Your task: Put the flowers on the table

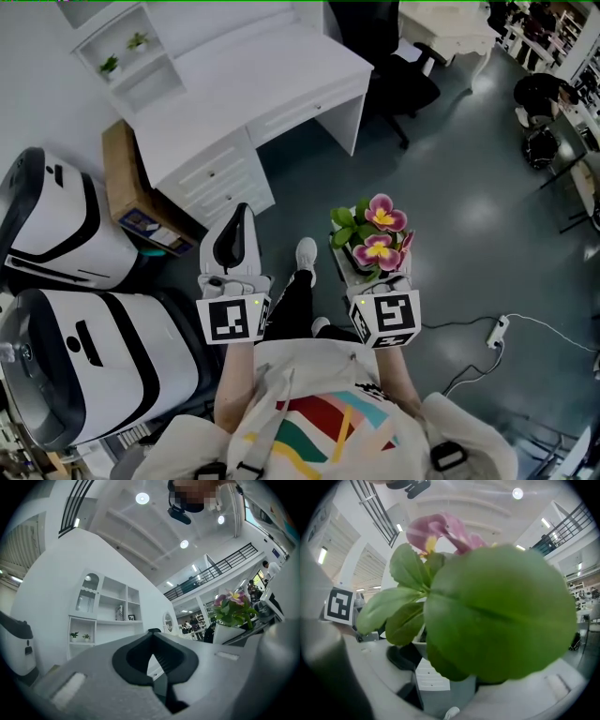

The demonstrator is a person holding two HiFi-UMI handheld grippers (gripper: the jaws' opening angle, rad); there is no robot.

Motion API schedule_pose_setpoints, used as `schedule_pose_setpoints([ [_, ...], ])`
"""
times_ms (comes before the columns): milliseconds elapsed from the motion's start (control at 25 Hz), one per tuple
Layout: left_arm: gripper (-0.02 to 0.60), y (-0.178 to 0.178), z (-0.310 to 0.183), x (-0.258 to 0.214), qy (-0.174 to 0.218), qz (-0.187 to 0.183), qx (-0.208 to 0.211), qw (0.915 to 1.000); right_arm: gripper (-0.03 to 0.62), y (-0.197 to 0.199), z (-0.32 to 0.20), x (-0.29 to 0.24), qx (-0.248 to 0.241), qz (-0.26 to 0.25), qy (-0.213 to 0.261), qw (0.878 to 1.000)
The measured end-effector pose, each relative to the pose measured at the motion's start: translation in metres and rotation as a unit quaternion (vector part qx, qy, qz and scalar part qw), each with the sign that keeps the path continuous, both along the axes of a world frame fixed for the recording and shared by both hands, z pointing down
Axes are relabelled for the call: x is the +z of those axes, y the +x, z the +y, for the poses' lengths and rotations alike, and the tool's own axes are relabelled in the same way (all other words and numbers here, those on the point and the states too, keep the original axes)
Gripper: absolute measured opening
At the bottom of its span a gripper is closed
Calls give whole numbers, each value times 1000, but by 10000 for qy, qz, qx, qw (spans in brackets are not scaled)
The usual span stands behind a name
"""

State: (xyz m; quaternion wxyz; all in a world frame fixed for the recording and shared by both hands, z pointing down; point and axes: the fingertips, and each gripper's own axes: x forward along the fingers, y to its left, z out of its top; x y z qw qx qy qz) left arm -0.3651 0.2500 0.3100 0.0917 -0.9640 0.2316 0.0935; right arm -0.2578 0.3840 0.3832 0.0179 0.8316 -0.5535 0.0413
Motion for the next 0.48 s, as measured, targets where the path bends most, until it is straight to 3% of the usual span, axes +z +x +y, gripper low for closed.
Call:
schedule_pose_setpoints([
  [280, 3, 45, -41, 10, 121, 89, -19, 9999, 331, 50, -27, 12, 150, 107, 2, 9998],
  [480, 3, 85, -93, 27, -12, 107, -127, 9999, 331, 96, -76, 29, 93, 75, -155, 9998],
])
